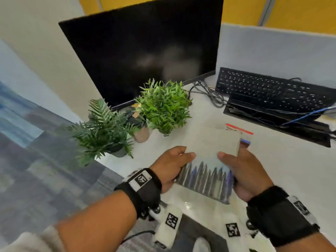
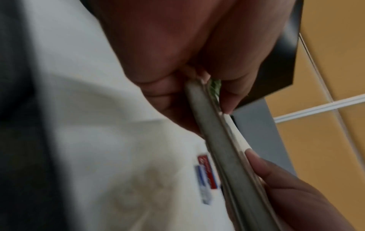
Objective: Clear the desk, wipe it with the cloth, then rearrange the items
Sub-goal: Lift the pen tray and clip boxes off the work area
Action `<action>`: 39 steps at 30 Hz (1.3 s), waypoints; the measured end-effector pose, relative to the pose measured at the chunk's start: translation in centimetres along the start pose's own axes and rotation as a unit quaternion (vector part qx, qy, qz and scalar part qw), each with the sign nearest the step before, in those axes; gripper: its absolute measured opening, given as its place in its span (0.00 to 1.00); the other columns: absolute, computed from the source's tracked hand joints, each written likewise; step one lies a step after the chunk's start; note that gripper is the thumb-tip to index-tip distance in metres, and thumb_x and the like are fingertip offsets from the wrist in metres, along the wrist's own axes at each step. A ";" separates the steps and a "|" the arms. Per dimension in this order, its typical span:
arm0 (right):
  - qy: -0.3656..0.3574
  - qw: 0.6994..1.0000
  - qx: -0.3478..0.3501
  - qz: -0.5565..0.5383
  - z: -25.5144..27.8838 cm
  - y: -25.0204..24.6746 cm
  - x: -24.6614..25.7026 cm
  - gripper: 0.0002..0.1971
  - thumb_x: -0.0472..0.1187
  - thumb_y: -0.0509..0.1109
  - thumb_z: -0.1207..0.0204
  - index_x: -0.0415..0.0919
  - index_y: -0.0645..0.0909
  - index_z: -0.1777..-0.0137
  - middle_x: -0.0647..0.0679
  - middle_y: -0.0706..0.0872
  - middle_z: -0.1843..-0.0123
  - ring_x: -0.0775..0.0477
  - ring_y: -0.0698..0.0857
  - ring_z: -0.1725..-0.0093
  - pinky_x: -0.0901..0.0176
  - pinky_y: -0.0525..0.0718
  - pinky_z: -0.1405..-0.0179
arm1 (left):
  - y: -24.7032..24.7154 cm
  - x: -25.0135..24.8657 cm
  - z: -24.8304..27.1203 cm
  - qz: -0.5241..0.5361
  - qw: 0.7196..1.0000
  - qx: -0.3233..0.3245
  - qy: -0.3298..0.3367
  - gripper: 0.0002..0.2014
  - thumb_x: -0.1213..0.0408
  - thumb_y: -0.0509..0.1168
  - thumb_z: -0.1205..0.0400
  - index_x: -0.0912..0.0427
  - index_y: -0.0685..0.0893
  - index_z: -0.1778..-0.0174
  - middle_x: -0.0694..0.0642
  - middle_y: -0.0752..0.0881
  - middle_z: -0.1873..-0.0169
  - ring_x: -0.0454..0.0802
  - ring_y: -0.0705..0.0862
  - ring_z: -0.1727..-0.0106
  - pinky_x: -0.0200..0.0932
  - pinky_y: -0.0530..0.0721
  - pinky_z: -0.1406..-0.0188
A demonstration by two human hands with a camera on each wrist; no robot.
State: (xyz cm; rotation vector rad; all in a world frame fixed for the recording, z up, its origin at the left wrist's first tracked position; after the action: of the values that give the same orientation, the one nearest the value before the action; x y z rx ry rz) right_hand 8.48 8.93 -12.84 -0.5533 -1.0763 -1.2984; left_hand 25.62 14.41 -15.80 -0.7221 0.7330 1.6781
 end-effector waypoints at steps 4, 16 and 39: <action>0.087 0.996 -0.021 0.017 -1.3 8.3 -6.9 0.14 0.29 0.65 0.19 0.37 0.81 0.35 0.40 0.89 0.41 0.34 0.86 0.39 0.41 0.82 0.36 | -10.5 3.8 3.8 -0.016 0.995 -0.093 -0.022 0.05 0.63 0.69 0.20 0.54 0.82 0.50 0.48 0.82 0.71 0.43 0.79 0.70 0.36 0.76 0.73; 0.107 0.943 -0.116 0.295 -5.3 18.7 -14.2 0.14 0.37 0.75 0.31 0.30 0.84 0.48 0.34 0.89 0.49 0.33 0.88 0.51 0.44 0.89 0.49 | -23.1 7.2 0.6 -0.227 0.950 -0.209 0.037 0.22 0.65 0.69 0.24 0.58 0.81 0.31 0.57 0.84 0.34 0.57 0.84 0.35 0.51 0.80 0.30; 0.044 0.821 -0.100 0.561 -5.5 18.8 -14.9 0.19 0.33 0.67 0.24 0.33 0.73 0.33 0.38 0.82 0.36 0.39 0.83 0.38 0.57 0.81 0.46 | -23.3 7.4 -0.4 -0.408 0.882 -0.221 0.084 0.28 0.64 0.69 0.24 0.57 0.77 0.26 0.59 0.76 0.32 0.55 0.80 0.34 0.42 0.76 0.31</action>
State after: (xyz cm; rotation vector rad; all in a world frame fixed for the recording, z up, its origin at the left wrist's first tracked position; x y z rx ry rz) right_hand 29.23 16.07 -23.90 -1.0600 -0.3507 -0.3594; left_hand 46.89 23.06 -24.14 -1.2953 0.0863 0.9920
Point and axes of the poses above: each hand's wrist, its own z-axis away from the middle knuckle, its own y-axis out of the palm, x = y × z, the point moved 6 cm from there along -z, towards the middle knuckle
